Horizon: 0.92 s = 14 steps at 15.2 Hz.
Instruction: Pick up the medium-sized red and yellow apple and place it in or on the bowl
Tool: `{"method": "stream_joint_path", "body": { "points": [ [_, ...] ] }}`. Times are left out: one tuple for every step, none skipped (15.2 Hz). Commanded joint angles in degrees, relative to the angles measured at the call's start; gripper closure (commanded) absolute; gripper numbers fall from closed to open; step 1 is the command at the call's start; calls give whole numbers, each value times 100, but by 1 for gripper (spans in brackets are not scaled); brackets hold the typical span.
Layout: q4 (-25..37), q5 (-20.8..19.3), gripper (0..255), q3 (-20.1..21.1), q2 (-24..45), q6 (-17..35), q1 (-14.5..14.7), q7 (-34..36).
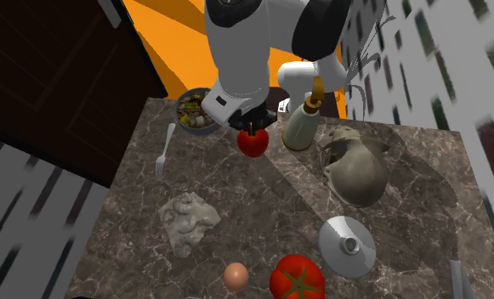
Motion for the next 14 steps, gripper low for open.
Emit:
{"method": "stream_joint_path", "body": {
  "points": [
    [227,30,255,11,66,-166,20,-7],
    [325,40,255,14,91,-240,26,-12],
    [425,50,255,17,118,-315,33,-18],
    [527,61,255,19,146,-389,40,-24],
    [630,71,255,21,175,-464,47,-31],
    [734,82,255,22,206,-539,53,-38],
    [840,93,255,23,238,-615,60,-45],
    [948,104,255,22,272,-690,67,-53],
    [1057,115,255,21,307,-767,74,-61],
    [1169,127,255,20,343,-843,81,-70],
    [1282,138,255,17,381,-920,88,-80],
    [1396,151,255,14,421,-997,95,-90],
    [1513,163,255,10,462,-1075,102,-100],
    [1632,176,255,5,505,-1153,109,-111]
  ]
}}
